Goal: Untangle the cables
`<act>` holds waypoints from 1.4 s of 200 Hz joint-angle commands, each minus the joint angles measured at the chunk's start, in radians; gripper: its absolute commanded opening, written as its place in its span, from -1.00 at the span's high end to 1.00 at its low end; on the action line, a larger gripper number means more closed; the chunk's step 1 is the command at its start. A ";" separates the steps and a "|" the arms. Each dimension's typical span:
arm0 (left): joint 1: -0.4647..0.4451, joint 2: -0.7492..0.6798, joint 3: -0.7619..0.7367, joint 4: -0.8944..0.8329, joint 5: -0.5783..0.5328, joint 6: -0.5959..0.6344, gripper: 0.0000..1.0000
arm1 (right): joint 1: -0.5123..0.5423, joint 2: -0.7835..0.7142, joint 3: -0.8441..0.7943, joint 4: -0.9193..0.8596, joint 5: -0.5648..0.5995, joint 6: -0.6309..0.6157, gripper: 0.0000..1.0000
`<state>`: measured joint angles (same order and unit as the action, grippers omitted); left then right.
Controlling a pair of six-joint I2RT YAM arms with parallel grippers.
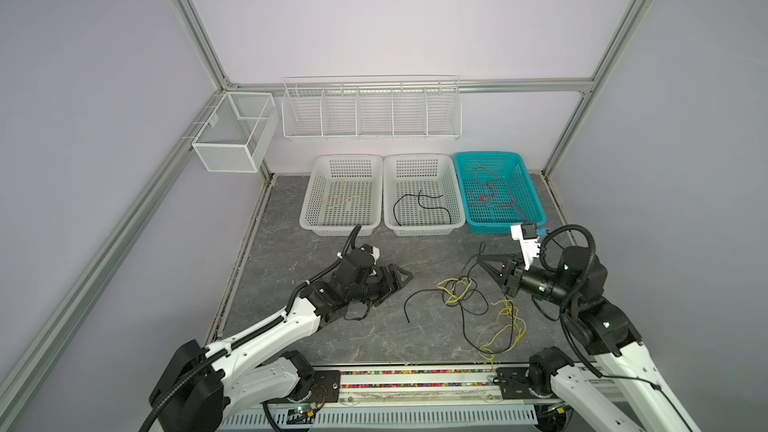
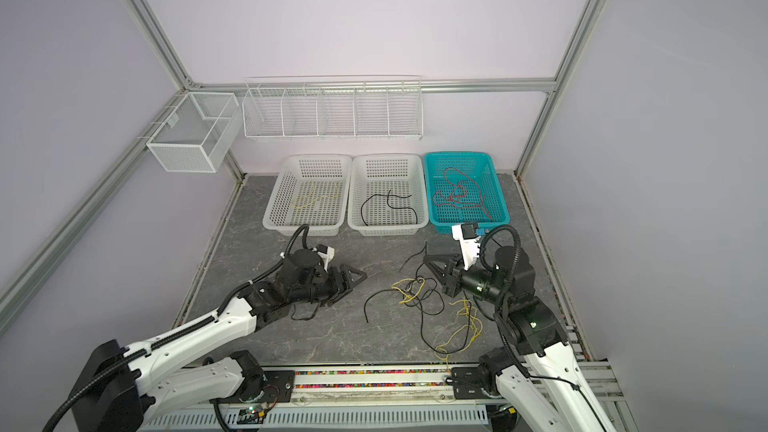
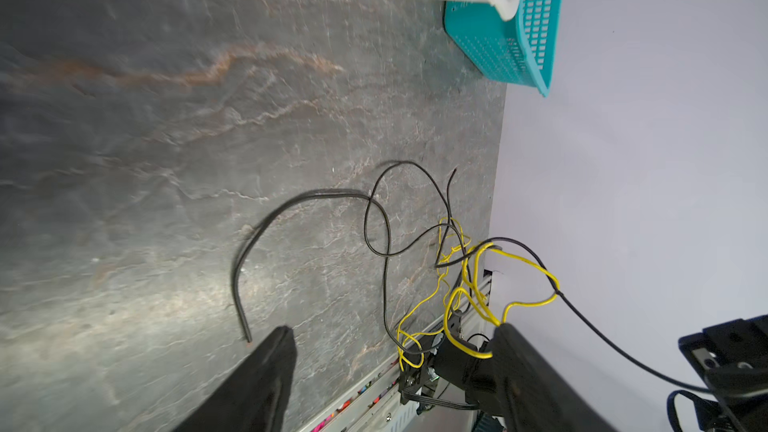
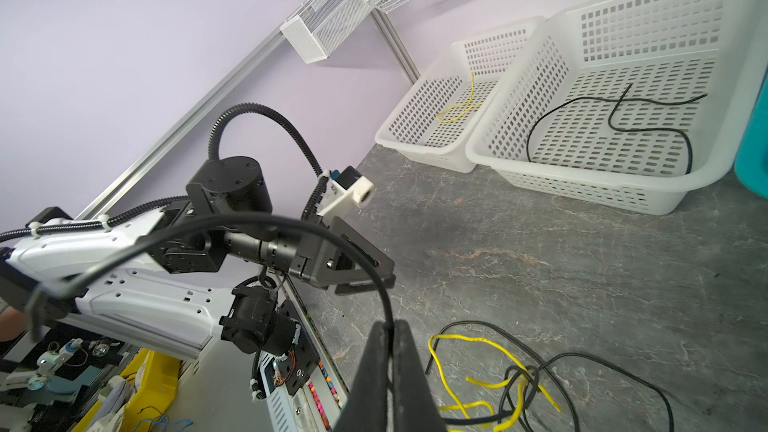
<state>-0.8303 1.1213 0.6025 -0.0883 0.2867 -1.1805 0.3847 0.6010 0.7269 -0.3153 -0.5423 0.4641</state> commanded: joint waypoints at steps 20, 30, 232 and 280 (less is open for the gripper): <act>-0.078 0.142 -0.036 0.382 0.026 -0.208 -0.52 | 0.076 0.023 -0.032 0.065 0.053 0.001 0.88; -0.094 0.180 -0.041 0.450 0.038 -0.238 -0.52 | 0.095 0.029 -0.030 0.066 0.069 -0.004 0.87; -0.031 0.222 -0.138 0.549 0.116 -0.221 1.00 | 0.234 0.091 -0.082 -0.079 0.554 0.058 0.88; -0.017 0.011 -0.075 0.141 -0.006 -0.034 1.00 | 0.210 0.196 -0.110 0.027 0.385 0.102 0.51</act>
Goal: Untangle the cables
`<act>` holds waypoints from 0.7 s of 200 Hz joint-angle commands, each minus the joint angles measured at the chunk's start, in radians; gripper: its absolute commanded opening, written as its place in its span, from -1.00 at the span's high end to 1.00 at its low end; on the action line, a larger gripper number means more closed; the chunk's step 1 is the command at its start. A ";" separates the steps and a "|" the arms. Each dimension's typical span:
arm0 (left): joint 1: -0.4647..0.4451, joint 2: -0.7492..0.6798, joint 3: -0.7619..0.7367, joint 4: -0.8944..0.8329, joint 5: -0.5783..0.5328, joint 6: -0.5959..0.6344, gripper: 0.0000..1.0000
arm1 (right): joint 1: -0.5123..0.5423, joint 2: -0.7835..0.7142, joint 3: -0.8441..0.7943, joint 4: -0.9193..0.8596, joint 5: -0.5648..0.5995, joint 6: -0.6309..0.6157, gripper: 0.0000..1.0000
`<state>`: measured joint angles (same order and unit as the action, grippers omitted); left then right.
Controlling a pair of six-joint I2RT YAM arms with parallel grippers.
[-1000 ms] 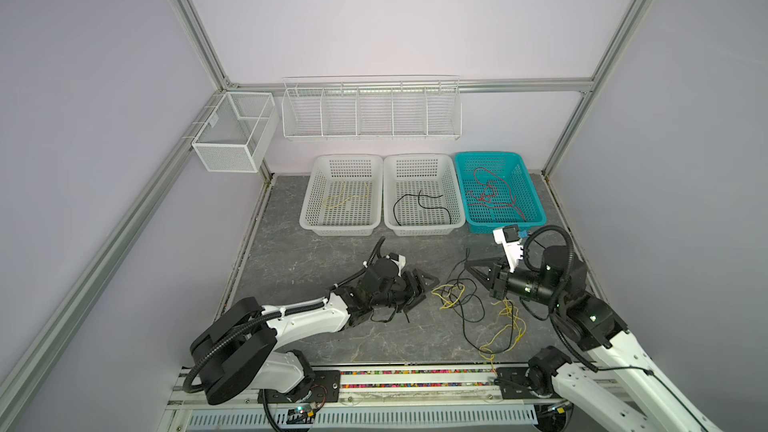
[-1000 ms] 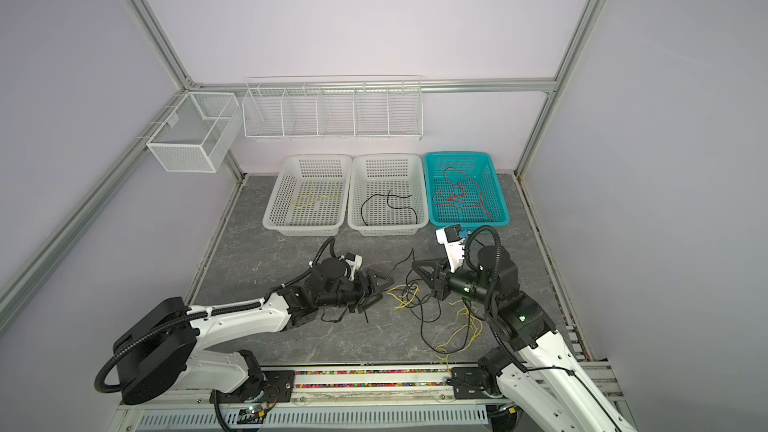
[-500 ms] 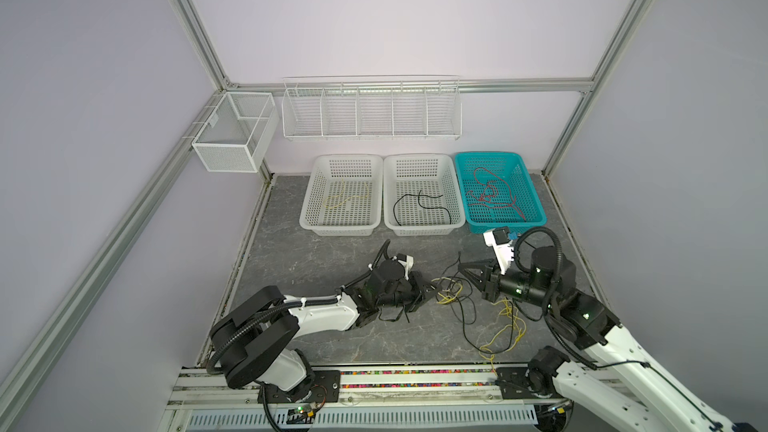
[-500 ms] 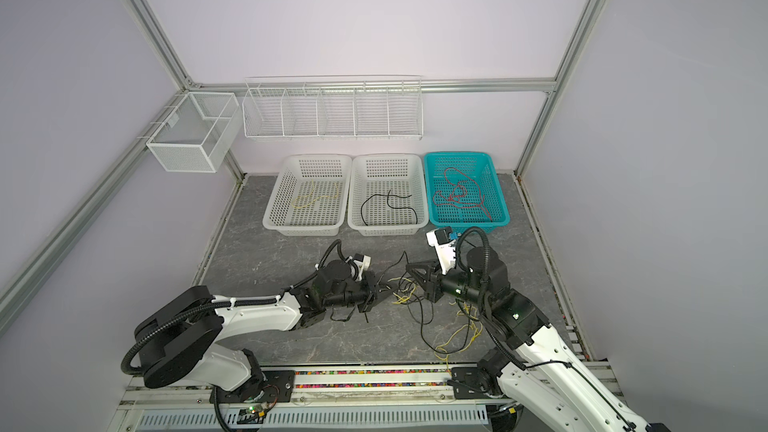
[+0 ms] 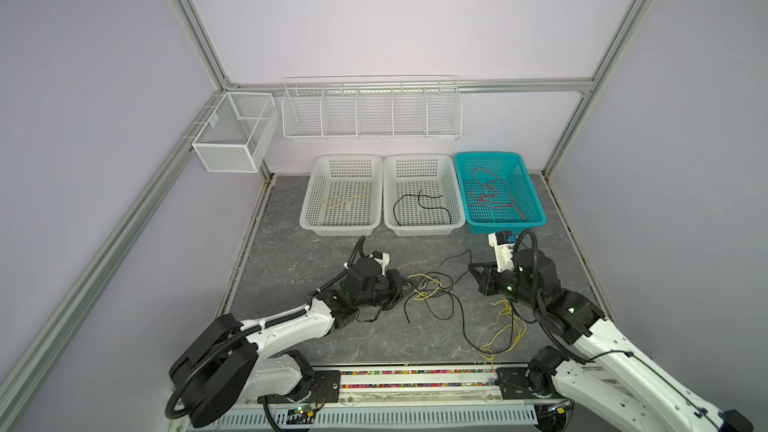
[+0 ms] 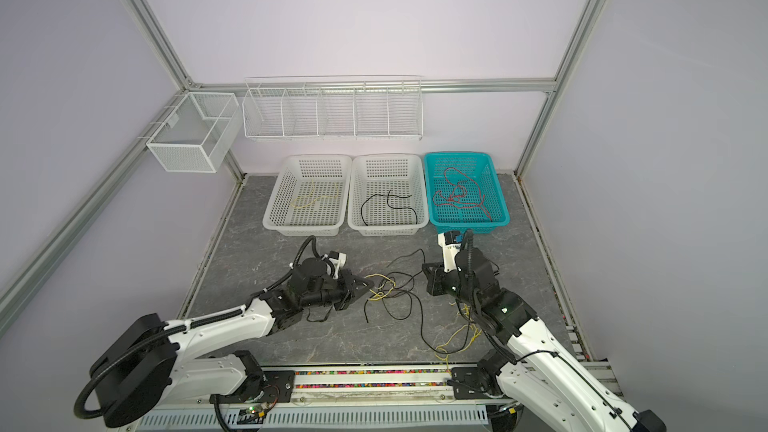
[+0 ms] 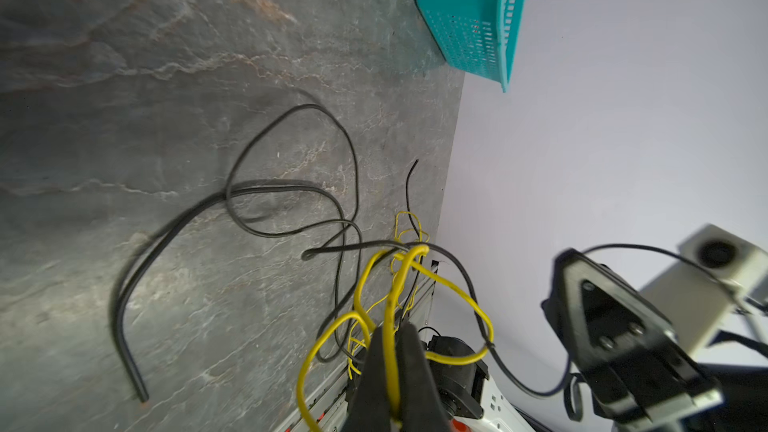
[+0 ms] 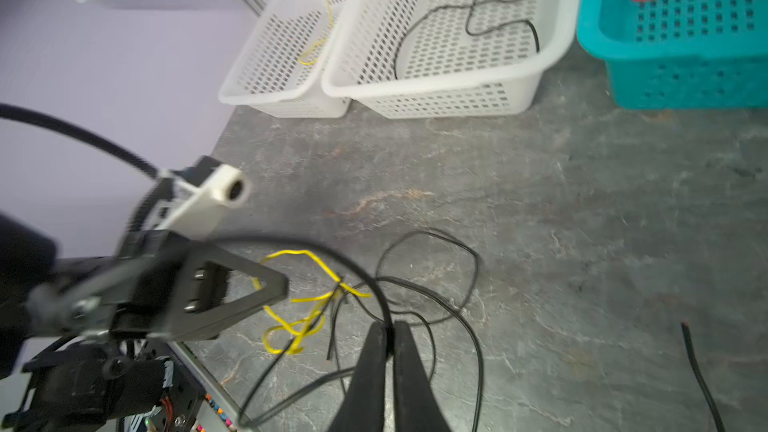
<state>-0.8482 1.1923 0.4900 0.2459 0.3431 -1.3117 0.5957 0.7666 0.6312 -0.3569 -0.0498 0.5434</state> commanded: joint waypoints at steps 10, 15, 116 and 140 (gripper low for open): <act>0.001 -0.078 0.041 -0.221 -0.077 0.109 1.00 | 0.006 0.043 -0.016 0.122 -0.190 0.023 0.32; 0.002 -0.085 0.044 -0.237 -0.087 0.115 1.00 | 0.012 0.044 -0.017 0.146 -0.221 0.024 0.23; 0.001 -0.198 0.185 -0.554 -0.326 0.300 1.00 | 0.075 -0.120 0.015 0.158 -0.183 0.226 -0.21; 0.000 -0.190 0.183 -0.527 -0.324 0.291 1.00 | 0.241 -0.026 -0.038 0.316 -0.068 0.321 -0.20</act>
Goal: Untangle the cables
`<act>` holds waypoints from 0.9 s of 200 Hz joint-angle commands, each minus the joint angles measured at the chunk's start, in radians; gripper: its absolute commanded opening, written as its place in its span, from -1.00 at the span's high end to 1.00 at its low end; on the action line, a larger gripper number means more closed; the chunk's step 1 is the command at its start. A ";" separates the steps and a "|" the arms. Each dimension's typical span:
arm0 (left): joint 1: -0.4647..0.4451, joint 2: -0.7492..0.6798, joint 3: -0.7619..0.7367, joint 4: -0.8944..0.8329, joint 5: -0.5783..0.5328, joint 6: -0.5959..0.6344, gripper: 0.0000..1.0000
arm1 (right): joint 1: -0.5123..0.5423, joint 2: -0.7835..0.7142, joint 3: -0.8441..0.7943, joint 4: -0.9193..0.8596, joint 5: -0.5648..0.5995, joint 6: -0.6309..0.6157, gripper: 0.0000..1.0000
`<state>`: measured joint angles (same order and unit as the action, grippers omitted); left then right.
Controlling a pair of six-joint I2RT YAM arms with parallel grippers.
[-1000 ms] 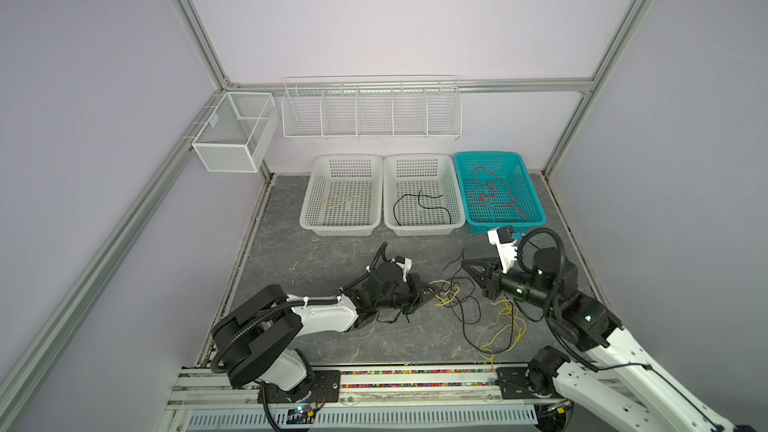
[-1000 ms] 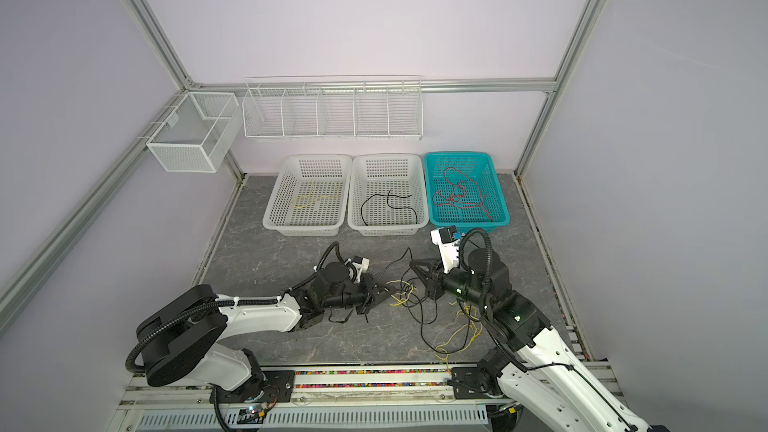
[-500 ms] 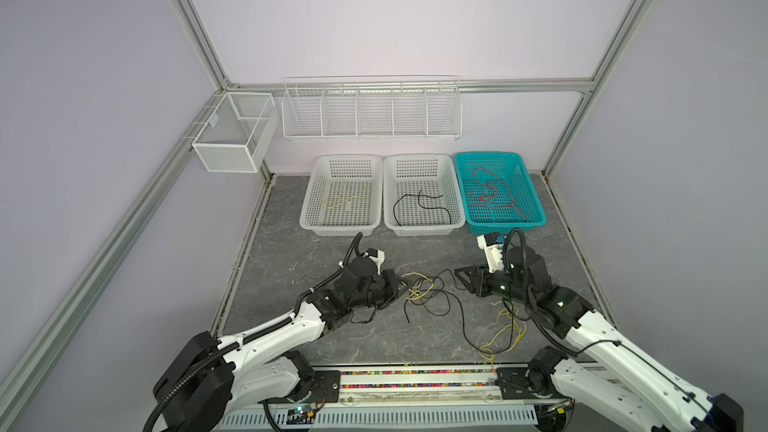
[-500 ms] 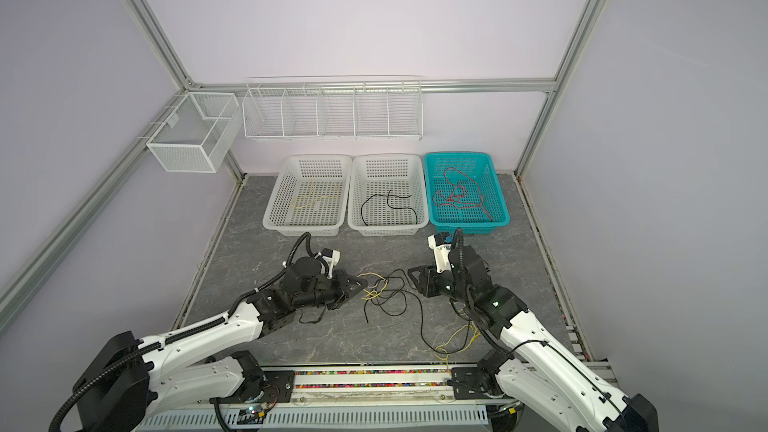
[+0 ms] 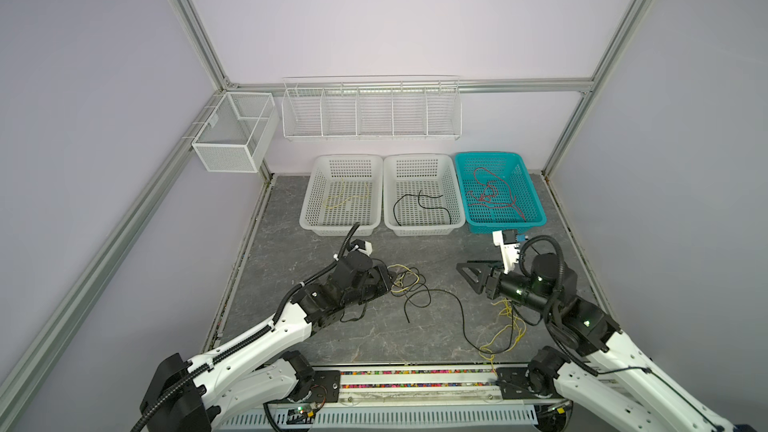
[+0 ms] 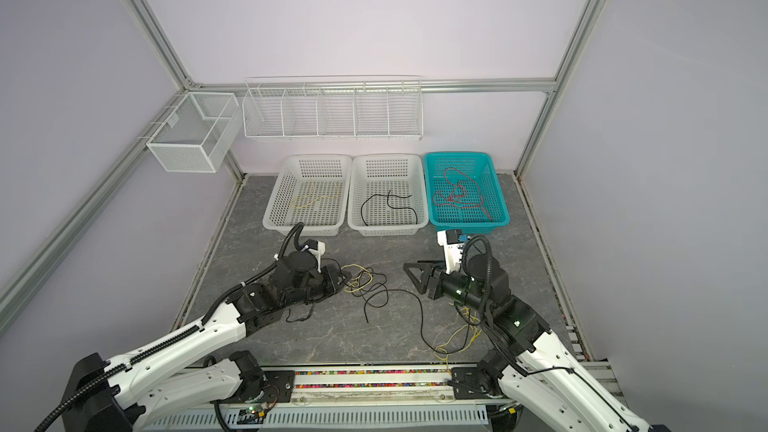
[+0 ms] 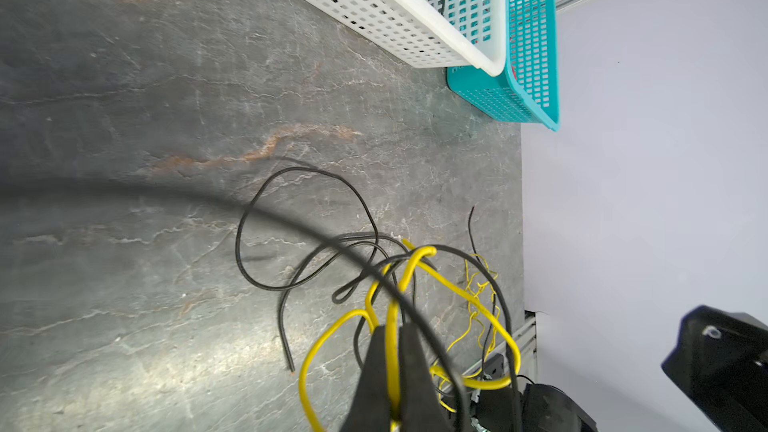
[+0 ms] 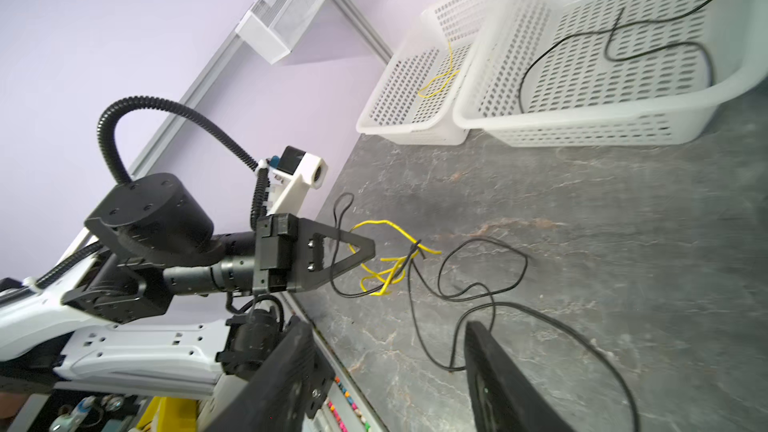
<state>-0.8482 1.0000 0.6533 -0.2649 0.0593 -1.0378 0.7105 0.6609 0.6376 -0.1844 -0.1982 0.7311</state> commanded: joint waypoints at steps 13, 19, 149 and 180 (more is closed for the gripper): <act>-0.002 0.006 0.022 -0.011 -0.040 0.015 1.00 | 0.235 0.154 -0.019 0.166 0.193 0.131 -0.15; -0.003 0.006 0.022 -0.011 -0.041 0.013 1.00 | 0.278 0.189 0.000 0.165 0.235 0.119 -0.13; -0.005 -0.090 -0.002 -0.061 -0.060 0.001 1.00 | 0.389 0.639 0.140 0.244 0.510 0.155 0.59; -0.006 -0.130 -0.007 -0.107 -0.076 0.016 1.00 | 0.380 0.604 0.131 0.166 0.576 0.129 0.86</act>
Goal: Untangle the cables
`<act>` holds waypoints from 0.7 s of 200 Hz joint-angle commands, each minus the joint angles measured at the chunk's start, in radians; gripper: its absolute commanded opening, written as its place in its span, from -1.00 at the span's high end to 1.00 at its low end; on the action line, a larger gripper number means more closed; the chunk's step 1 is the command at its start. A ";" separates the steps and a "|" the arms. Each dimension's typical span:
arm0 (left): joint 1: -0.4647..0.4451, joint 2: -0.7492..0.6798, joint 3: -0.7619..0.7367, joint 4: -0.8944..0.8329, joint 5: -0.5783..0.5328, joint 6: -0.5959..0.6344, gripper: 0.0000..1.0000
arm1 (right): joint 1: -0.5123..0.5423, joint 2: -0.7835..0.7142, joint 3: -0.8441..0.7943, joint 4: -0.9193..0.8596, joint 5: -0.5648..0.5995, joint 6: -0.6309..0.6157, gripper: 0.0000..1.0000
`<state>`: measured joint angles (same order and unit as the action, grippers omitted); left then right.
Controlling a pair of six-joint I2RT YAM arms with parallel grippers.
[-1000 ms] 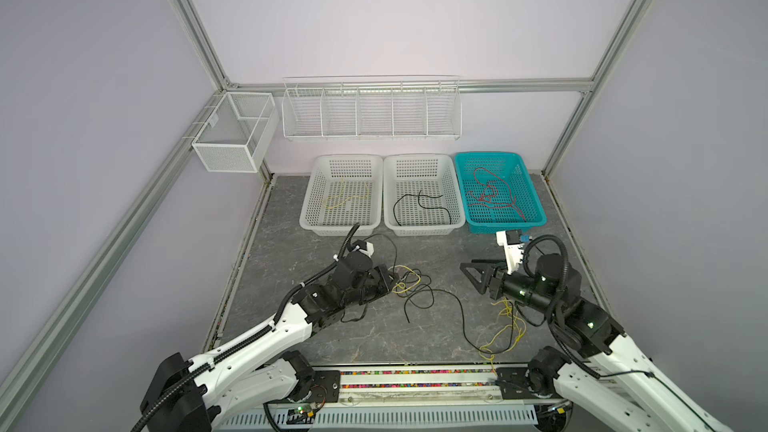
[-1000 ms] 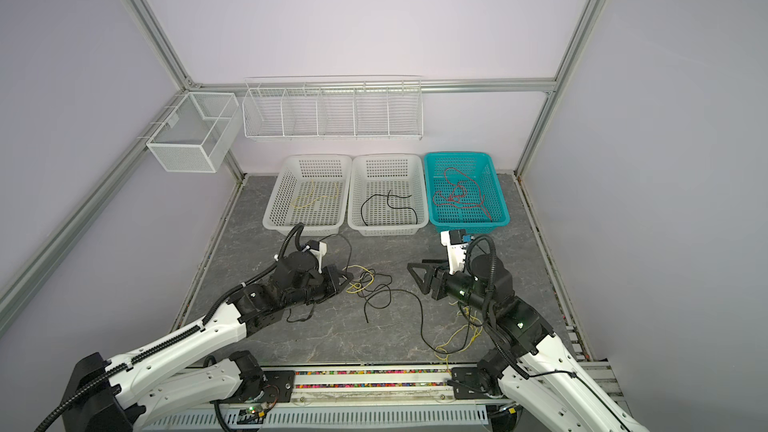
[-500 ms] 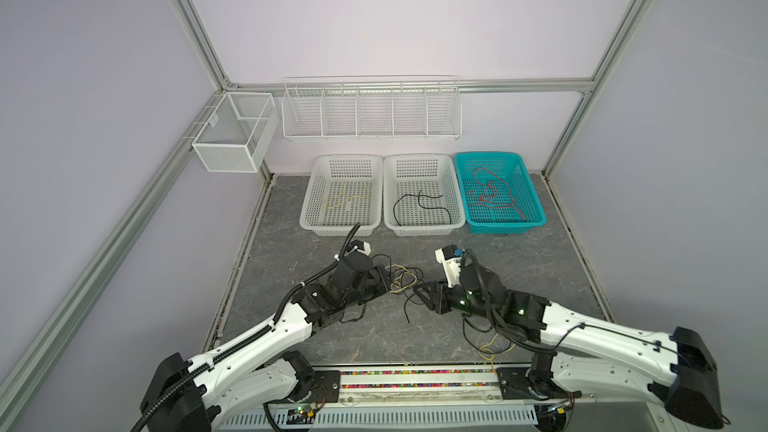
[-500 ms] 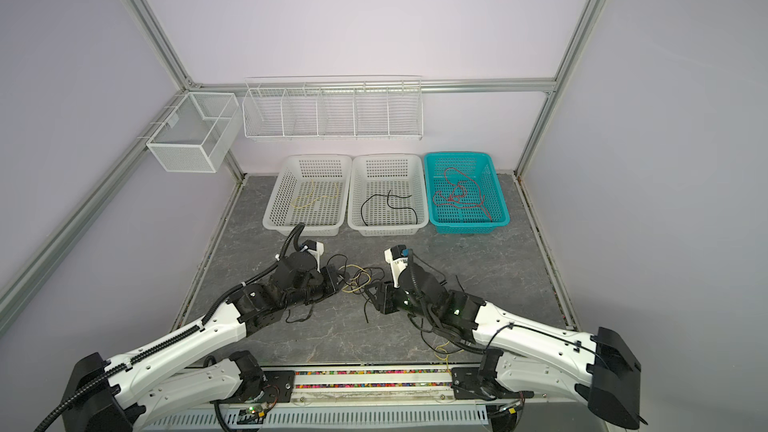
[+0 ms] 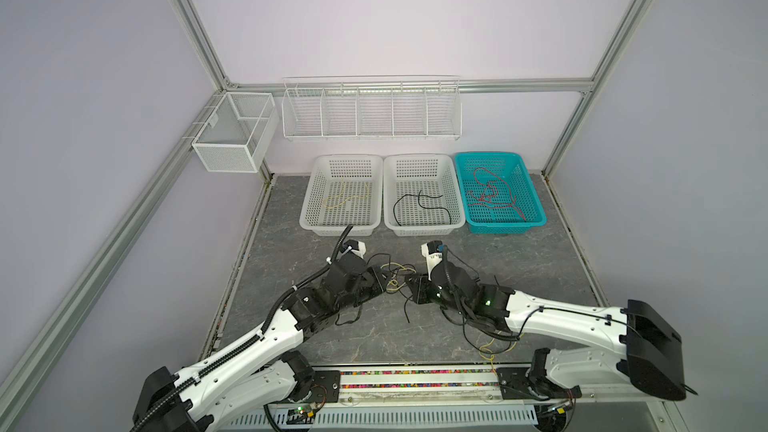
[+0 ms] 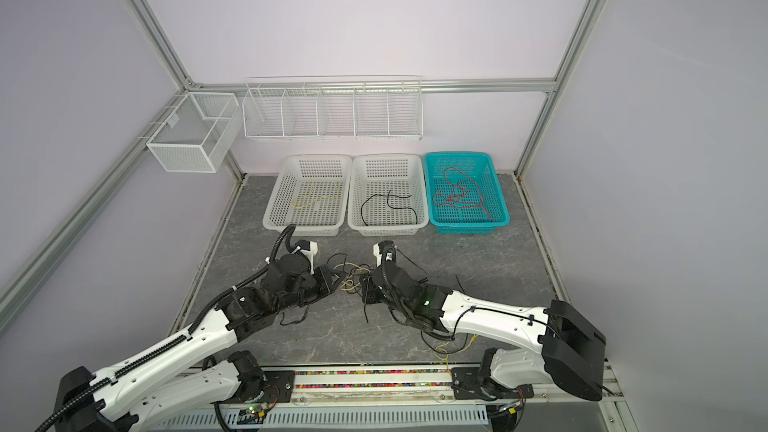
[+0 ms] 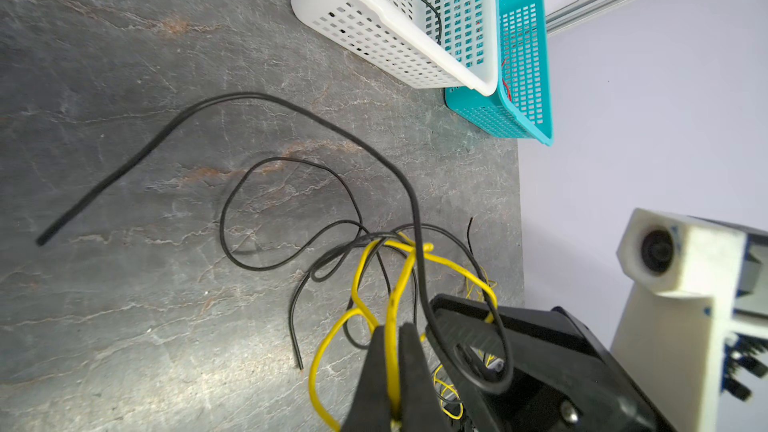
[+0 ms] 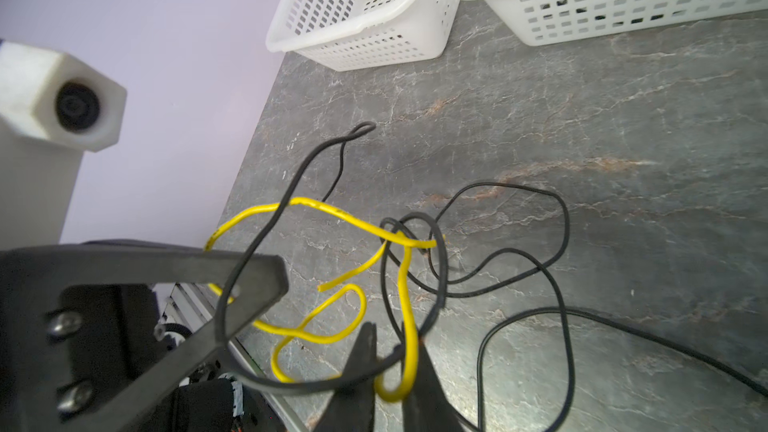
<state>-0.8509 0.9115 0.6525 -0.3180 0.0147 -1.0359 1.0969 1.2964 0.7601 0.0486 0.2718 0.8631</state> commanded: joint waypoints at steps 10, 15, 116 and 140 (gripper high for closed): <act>-0.002 -0.061 -0.002 -0.079 -0.044 0.027 1.00 | -0.020 -0.055 -0.005 -0.100 0.121 -0.009 0.87; -0.001 -0.071 -0.001 -0.092 -0.054 0.033 1.00 | -0.028 -0.070 -0.019 -0.109 0.122 -0.014 0.88; 0.033 -0.188 0.009 -0.183 -0.084 0.075 1.00 | -0.337 -0.336 -0.177 -0.254 -0.152 -0.256 0.88; 0.041 -0.188 0.054 -0.210 -0.095 0.101 1.00 | -0.347 -0.337 -0.168 -0.303 -0.125 -0.271 0.88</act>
<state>-0.8421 0.7391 0.6456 -0.3996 0.0185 -0.9871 0.8062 0.9661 0.6056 -0.0650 0.0208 0.6666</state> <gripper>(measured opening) 0.048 0.064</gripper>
